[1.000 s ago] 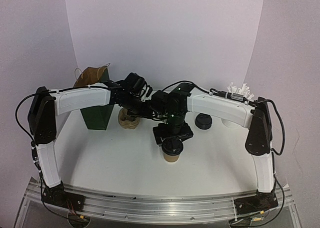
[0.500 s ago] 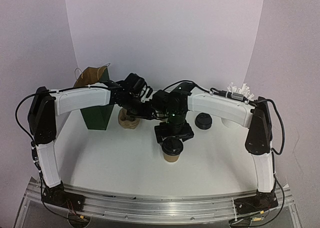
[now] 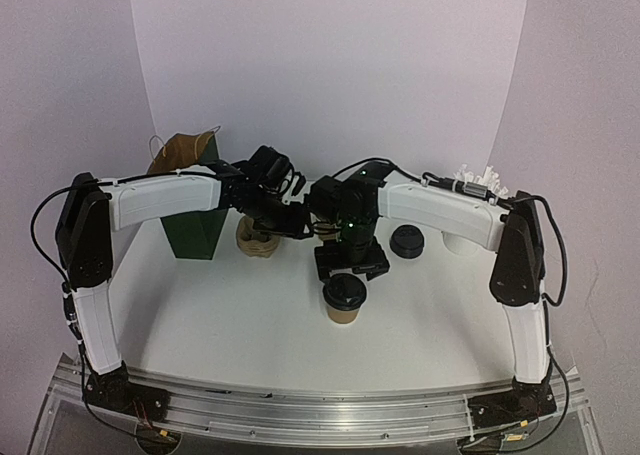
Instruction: Pack the takeout coffee
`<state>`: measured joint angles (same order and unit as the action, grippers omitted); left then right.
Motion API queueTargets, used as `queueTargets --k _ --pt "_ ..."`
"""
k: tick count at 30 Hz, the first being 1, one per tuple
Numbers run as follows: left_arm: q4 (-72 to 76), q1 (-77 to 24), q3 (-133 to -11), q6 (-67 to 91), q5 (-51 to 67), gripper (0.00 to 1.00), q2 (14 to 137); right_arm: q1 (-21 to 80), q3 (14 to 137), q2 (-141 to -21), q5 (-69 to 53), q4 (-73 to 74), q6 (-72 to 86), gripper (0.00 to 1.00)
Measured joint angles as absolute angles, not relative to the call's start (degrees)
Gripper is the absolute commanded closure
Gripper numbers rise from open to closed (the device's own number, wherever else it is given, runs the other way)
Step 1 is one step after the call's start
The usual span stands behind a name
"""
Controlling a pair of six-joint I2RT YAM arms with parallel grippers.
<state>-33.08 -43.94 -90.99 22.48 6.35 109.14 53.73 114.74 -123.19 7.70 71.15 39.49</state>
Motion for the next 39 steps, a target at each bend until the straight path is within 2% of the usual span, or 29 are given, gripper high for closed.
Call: queueTargets --k 19,39 --pt "-33.08 -43.94 -91.18 22.31 6.35 0.39 109.16 53.39 113.34 -123.63 5.90 69.97 39.22 0.08" --pt "-33.08 -43.94 -91.18 22.31 6.33 0.39 109.16 53.39 112.36 -123.63 5.91 69.93 39.22 0.15"
